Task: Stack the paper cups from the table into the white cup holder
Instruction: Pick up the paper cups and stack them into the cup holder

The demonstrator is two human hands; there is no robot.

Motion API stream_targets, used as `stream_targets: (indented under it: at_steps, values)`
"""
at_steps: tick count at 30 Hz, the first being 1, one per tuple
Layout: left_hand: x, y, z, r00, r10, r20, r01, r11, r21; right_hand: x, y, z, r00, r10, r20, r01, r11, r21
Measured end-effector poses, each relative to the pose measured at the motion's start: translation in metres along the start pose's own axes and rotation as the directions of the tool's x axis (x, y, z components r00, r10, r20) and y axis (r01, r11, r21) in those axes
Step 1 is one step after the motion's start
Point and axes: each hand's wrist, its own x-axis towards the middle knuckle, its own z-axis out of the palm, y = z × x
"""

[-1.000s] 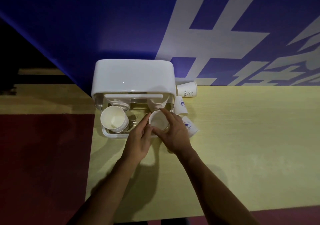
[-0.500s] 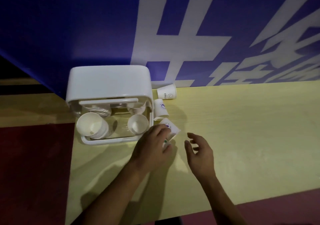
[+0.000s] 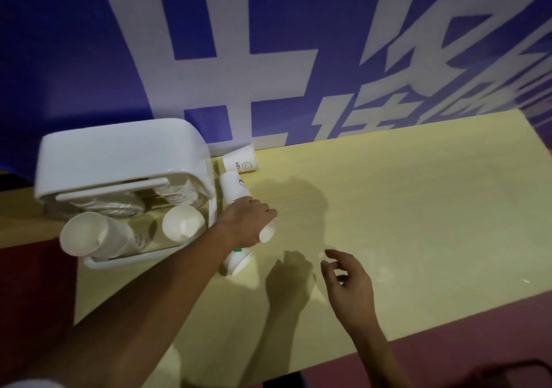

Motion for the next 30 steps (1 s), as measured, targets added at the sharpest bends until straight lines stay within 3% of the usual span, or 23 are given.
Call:
stream_targets:
  at_steps: [2,5,8,11,19,22,30]
  values:
    - [-0.011,0.004,-0.015,0.988,-0.136,-0.067,0.111,0.951,-0.289,0.013,0.0,0.004,0.998,-0.003,0.061,0.004,1.0,-0.027]
    - [-0.051,0.012,-0.029,0.872,-0.465,-0.156,0.209,0.64,-0.739,0.025,-0.008,0.029,0.975,-0.014,0.22,0.031,0.997,-0.076]
    - [-0.099,0.02,-0.029,0.735,-0.662,-0.145,0.149,0.366,-0.919,0.023,-0.017,0.074,0.919,-0.074,0.387,0.133,0.983,-0.129]
    - [-0.139,0.026,-0.017,0.633,-0.768,-0.101,0.112,0.22,-0.969,0.008,-0.021,0.12,0.885,-0.14,0.443,0.245,0.951,-0.189]
    - [-0.196,0.024,0.016,0.474,-0.878,-0.065,0.055,0.103,-0.993,-0.007,-0.017,0.165,0.957,-0.185,0.224,0.232,0.951,-0.204]
    - [-0.207,0.019,0.018,0.45,-0.888,-0.09,0.018,0.11,-0.994,-0.006,-0.027,0.149,0.971,-0.13,0.201,0.143,0.988,-0.052]
    - [-0.197,-0.006,0.005,0.374,-0.91,-0.18,-0.05,0.173,-0.984,-0.011,-0.086,0.092,0.973,-0.232,0.017,0.231,0.971,0.069]
